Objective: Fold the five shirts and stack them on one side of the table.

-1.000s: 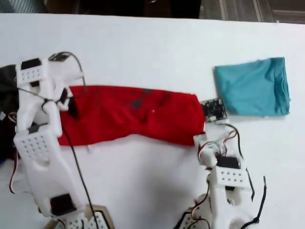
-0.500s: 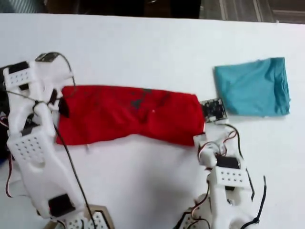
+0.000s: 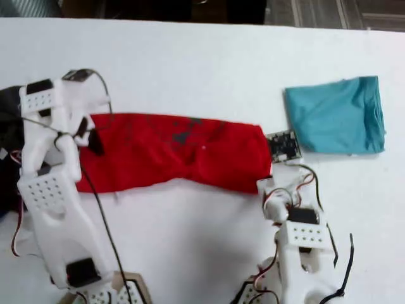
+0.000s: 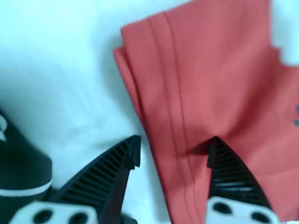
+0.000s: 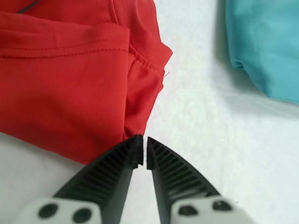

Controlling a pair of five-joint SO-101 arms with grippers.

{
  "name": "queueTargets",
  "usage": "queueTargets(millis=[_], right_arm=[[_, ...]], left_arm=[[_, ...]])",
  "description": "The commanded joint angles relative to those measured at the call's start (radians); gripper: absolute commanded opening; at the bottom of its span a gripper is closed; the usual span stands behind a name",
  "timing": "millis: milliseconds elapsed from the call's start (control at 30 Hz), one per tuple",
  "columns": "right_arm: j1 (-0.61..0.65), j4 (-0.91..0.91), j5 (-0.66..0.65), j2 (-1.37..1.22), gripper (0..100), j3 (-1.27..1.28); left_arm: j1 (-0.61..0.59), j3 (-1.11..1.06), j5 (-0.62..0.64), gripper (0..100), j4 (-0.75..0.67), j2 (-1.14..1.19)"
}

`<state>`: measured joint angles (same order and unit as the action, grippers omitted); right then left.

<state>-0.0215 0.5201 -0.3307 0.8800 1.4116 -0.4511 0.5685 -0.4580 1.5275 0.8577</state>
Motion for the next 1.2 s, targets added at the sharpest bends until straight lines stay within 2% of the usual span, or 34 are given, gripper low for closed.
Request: queueTargets(millis=[0,233,333,400,433,667,733,900,1033,1167], right_arm=[[0.008,-0.018,0.006,0.028,2.2,-0.005],[0.008,-0.018,0.006,0.028,2.2,-0.005],[0.008,-0.018,0.006,0.03,2.2,-0.005],[0.008,-0.018,0.006,0.031,2.2,-0.005],[0.007,-0.018,0.006,0.031,2.2,-0.005],[-0.021,-0.018,0.011,0.038,2.2,-0.005],[-0.065,-0.024,0.074,0.038,2.2,-0.008],[-0.176,-0.097,0.219,0.03,2.2,-0.005],[-0.18,-0.102,0.222,0.03,2.2,-0.003],[-0.182,-0.102,0.226,0.03,2.2,-0.003]], left_arm=[[0.005,0.056,-0.003,25,0.008,0.023],[0.011,0.15,-0.009,22,0.091,0.091],[0.011,0.199,-0.009,1,0.12,0.133],[0.011,0.243,-0.011,5,0.153,0.158],[0.011,0.268,-0.011,2,0.167,0.17],[0.012,0.426,-0.008,2,0.255,0.21],[0.025,0.435,-0.003,2,0.259,0.184],[0.091,0.323,0.038,2,0.261,0.034],[0.189,0.148,0.118,2,0.261,-0.175],[0.339,0.004,0.18,2,0.259,-0.411]])
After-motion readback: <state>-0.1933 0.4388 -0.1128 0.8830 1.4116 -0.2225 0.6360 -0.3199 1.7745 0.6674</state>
